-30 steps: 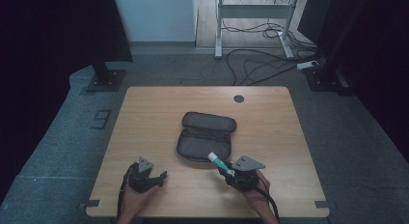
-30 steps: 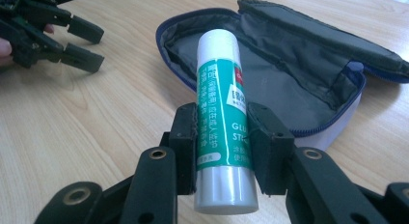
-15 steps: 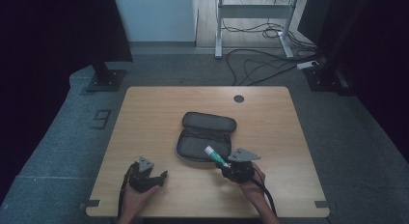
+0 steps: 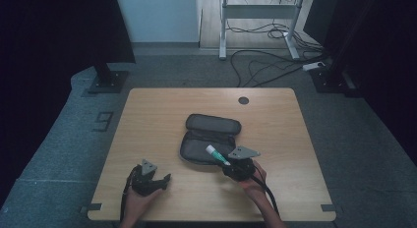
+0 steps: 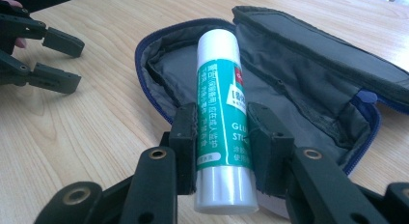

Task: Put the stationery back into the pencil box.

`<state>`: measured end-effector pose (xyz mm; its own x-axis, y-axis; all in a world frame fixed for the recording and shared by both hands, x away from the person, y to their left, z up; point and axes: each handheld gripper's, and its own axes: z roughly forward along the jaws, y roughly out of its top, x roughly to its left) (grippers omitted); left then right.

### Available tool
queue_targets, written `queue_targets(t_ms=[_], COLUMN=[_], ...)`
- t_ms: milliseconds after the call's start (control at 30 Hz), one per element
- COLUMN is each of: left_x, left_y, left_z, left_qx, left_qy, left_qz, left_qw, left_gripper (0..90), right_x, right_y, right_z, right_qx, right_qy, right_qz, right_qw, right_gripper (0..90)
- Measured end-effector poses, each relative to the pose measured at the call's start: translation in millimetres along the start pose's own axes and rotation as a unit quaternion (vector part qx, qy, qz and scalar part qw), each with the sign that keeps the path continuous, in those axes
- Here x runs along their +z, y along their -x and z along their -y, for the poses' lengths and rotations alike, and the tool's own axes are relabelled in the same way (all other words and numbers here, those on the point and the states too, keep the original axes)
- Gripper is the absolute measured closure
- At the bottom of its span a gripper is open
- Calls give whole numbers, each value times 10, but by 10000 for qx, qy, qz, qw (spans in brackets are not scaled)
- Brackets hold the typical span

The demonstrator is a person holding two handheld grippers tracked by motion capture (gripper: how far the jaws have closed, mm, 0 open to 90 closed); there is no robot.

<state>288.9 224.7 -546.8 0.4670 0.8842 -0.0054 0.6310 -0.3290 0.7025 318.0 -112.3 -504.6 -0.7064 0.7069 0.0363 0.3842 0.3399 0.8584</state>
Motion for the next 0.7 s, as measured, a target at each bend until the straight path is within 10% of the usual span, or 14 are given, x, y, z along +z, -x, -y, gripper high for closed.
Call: queue_targets(t_ms=[700], left_x=[0], left_y=[0], left_z=[0], left_qx=[4], left_qy=[-2], left_qz=[1], left_qw=[10000], left_gripper=[262], right_x=[274], right_y=[80], right_z=[-160], right_qx=[73], right_qy=[-164], right_qz=[31], right_qw=[9998], right_gripper=[647])
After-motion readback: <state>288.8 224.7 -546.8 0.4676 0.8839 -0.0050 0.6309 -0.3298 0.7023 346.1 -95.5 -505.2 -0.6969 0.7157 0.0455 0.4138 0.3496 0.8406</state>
